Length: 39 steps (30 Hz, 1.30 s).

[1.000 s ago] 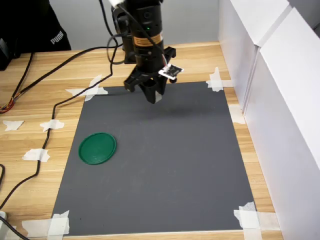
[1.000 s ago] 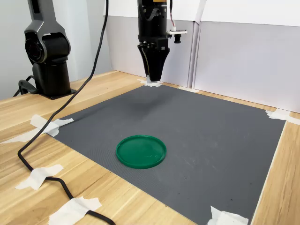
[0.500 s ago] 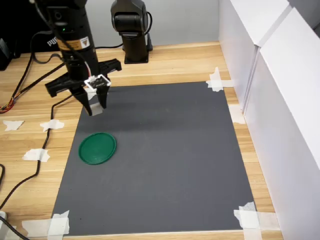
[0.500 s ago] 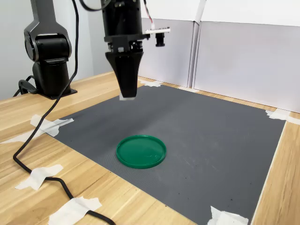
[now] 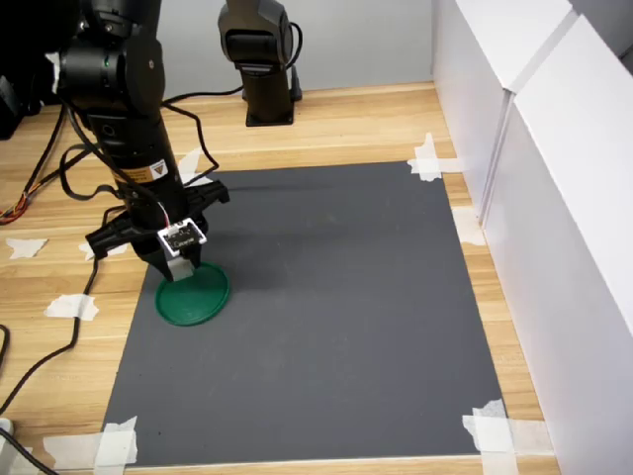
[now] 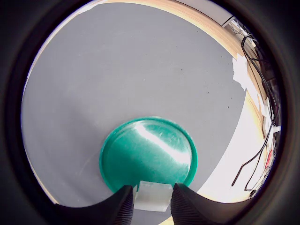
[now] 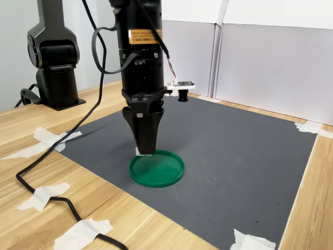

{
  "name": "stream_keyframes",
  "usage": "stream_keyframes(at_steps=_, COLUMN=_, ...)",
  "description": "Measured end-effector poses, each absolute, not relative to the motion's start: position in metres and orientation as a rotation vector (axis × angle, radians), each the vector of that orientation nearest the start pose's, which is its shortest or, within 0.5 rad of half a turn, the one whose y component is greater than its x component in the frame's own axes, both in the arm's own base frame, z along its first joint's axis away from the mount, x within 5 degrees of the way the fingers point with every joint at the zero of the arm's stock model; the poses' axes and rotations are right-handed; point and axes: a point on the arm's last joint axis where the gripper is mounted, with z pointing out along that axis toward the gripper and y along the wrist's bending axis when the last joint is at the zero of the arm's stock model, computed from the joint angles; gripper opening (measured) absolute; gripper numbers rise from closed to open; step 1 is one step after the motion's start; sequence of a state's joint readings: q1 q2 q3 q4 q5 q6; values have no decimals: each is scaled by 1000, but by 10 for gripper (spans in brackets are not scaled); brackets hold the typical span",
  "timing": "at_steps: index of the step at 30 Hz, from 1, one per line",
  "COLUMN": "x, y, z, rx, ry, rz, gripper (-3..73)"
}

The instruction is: Grasp a white terminal and put it on the green lid.

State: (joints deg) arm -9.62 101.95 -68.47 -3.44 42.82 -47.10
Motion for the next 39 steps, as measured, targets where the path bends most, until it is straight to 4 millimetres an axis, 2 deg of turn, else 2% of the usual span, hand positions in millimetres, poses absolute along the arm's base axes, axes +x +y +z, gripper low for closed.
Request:
stream_keyframes(at_steps=12, x=360, y=-62, z=192, rx=-993, ry=2682, rz=-251, gripper=313)
stream_keyframes(at_steps=14, x=361, y=-61, z=193, rx=-984, ry=2673, rz=-234, gripper=348)
stream_keyframes(at_steps=20, x=362, y=-60, z=193, rx=-981, ry=2667, rz=-210, gripper=546)
stream_keyframes(at_steps=24, x=359, y=-59, z=196, rx=-989, ry=2683, rz=-198, gripper=602)
stream_keyframes(at_steps=28, x=352, y=-57, z=219, rx=-959, ry=2639, rz=-213, gripper=607)
stream_keyframes(at_steps=32, x=339, y=-51, z=260, rx=-886, ry=2540, rz=-228, gripper=576)
stream_keyframes(at_steps=35, x=324, y=-45, z=290, rx=-820, ry=2459, rz=-216, gripper=500)
stream_keyframes(at_steps=39, x=298, y=-35, z=313, rx=-731, ry=2379, rz=-154, gripper=354)
